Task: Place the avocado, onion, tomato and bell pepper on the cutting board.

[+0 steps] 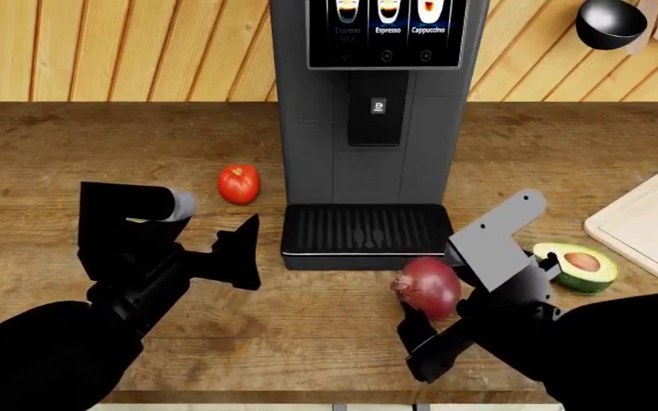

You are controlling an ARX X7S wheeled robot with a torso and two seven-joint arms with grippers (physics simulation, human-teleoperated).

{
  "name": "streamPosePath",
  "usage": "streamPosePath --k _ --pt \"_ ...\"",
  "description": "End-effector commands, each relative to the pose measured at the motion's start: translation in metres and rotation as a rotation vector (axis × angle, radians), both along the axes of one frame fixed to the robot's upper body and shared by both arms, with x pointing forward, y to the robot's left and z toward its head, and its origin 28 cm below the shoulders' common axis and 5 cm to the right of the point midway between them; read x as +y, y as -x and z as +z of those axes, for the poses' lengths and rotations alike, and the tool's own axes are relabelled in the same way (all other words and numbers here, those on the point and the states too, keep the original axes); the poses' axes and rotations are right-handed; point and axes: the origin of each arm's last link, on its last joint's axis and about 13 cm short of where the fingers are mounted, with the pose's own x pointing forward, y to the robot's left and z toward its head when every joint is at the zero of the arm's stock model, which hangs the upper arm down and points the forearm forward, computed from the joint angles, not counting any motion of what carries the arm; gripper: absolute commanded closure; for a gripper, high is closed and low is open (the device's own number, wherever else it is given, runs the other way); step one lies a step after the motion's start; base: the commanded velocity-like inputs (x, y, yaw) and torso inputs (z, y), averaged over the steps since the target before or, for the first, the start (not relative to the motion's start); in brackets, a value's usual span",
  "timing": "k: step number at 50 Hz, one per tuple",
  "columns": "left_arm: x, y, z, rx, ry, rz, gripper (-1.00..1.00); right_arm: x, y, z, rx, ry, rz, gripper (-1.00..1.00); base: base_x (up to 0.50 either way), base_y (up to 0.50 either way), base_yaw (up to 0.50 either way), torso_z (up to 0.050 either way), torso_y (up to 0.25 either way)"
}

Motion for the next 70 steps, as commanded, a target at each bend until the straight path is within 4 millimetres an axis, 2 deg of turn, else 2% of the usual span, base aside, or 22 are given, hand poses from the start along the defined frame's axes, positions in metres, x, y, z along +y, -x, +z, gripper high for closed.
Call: streamPosePath --k 1,14,22,32,38,61,70 --pt "0.0 0.0 0.0 0.0 0.0 0.001 -1.0 0.0 0.001 0.002 -0.032 -0.014 0.001 1.0 0.0 0.0 0.0 0.0 0.0" --pt "0.0 -0.001 0.006 -0.013 -0.007 0.009 -1.0 -0.002 0.012 0.015 -0.168 -0.068 -0.037 1.0 0.0 0.0 0.0 0.0 0.0" --pt "0.0 -0.004 0.013 -0.023 -0.009 0.022 -1.0 -0.002 0.019 0.013 -0.204 -0.105 -0.041 1.0 0.0 0.0 0.0 0.0 0.0" --pt "-0.005 -0.023 0.018 -0.026 -0.027 0.058 -1.0 -0.001 0.029 0.011 -0.243 -0.132 -0.046 1.0 0.0 0.0 0.0 0.0 0.0" --pt "-0.006 -0.032 0.015 -0.011 -0.035 0.059 -1.0 0.0 0.033 0.011 -0.266 -0.143 -0.048 1.0 0.0 0.0 0.0 0.0 0.0" --pt "-0.008 -0.062 0.005 0.035 -0.065 0.092 -1.0 -0.002 0.034 0.008 -0.287 -0.167 -0.063 1.0 0.0 0.0 0.0 0.0 0.0" --pt "-0.012 -0.072 0.007 0.016 -0.09 0.094 -1.0 -0.003 0.035 0.006 -0.291 -0.174 -0.066 1.0 0.0 0.0 0.0 0.0 0.0"
